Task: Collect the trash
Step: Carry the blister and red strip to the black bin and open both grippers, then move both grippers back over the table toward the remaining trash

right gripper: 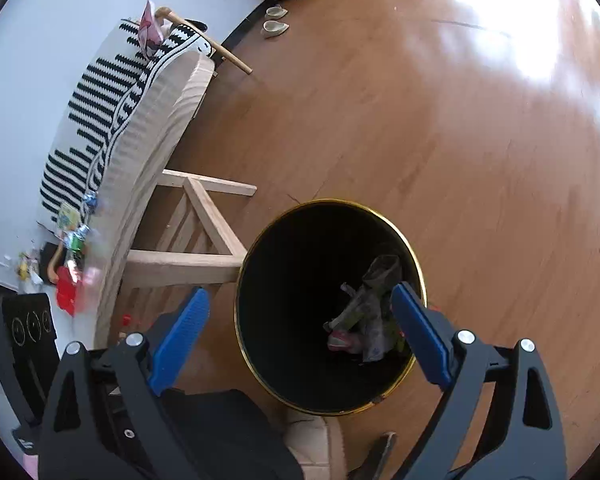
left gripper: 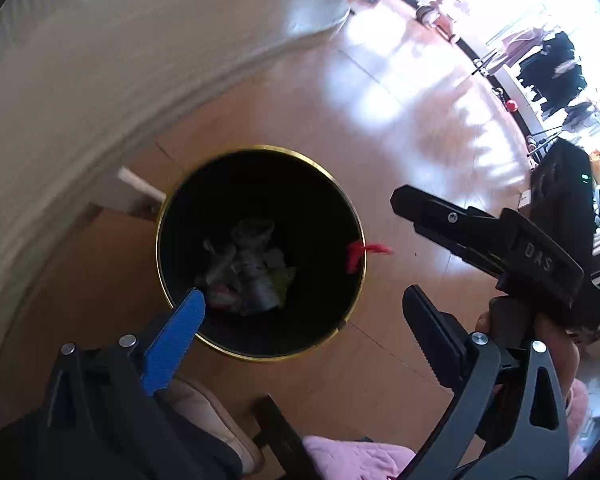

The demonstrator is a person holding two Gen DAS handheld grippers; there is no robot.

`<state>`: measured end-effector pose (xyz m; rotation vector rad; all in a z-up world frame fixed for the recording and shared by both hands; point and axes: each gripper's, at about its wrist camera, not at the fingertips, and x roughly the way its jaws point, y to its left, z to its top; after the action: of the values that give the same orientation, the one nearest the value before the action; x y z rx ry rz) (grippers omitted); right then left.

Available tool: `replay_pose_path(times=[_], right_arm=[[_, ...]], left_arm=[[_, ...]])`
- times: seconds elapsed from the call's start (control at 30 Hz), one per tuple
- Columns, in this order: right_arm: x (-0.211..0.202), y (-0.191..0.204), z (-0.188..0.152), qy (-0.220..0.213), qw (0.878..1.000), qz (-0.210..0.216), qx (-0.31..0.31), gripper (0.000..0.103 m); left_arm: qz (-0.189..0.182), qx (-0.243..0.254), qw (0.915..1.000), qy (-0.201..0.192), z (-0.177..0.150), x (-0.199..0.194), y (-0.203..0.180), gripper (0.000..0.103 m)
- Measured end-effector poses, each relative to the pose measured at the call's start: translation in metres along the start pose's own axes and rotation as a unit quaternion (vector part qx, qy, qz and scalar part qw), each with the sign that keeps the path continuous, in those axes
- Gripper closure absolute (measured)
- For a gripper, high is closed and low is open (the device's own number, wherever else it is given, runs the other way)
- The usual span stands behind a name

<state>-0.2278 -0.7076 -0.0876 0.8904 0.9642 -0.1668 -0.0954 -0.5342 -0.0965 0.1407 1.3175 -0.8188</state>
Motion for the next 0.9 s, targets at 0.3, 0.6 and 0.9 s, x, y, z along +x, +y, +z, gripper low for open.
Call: replay_pose_path(times=[0.3, 0.6, 0.9], right_arm=[[-0.015, -0.001, 0.003, -0.019, 0.999, 0.024, 0.012, 0.014], [-0.024, 0.017, 0.006, -0.060, 0.998, -0.034, 0.002, 0.009], [-0.023, 0.121, 0.021, -0.174, 0.968, -0.131, -0.128, 0.007]], left_arm=[[-0.006, 0.028, 0.9989, -0.037, -0.001, -0.023, -0.013, 0.006], [-0.024, 0.048, 0.9880, -0.145, 0.013, -0.143, 0.007, 0.006], [0.224, -0.143, 0.9372, -0.226, -0.004, -0.245, 0.216, 0.006]])
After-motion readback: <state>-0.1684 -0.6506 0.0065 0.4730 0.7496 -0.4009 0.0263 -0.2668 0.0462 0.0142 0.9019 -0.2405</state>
